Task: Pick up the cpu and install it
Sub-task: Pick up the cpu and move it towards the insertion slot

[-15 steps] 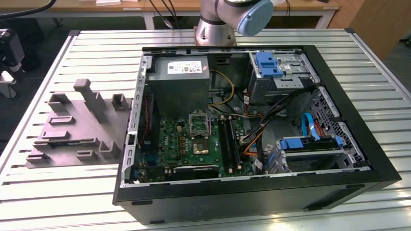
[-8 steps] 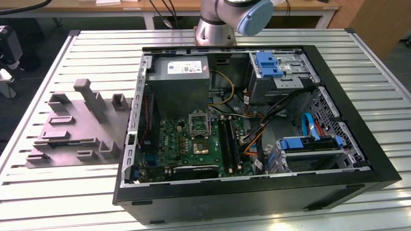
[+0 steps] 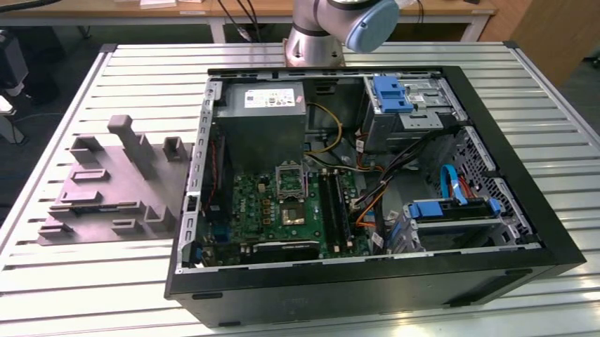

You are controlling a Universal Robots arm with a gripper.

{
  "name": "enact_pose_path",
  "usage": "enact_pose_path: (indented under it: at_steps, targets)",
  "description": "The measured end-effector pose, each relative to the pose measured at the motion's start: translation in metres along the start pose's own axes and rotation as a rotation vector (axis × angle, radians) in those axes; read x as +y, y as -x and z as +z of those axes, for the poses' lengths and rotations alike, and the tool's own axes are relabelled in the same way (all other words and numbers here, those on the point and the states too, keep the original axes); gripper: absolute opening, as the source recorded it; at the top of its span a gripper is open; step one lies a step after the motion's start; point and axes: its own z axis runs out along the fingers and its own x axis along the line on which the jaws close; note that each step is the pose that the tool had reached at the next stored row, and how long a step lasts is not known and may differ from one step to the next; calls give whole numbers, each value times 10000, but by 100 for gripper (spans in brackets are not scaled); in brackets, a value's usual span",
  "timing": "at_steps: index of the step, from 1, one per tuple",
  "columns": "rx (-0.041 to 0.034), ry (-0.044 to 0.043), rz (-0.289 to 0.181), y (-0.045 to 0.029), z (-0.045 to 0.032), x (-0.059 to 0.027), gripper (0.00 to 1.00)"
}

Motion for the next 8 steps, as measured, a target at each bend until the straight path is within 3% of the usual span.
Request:
enact_pose_path:
  at_steps: [8]
  targets:
    - [0, -12, 0, 0, -53, 3, 47]
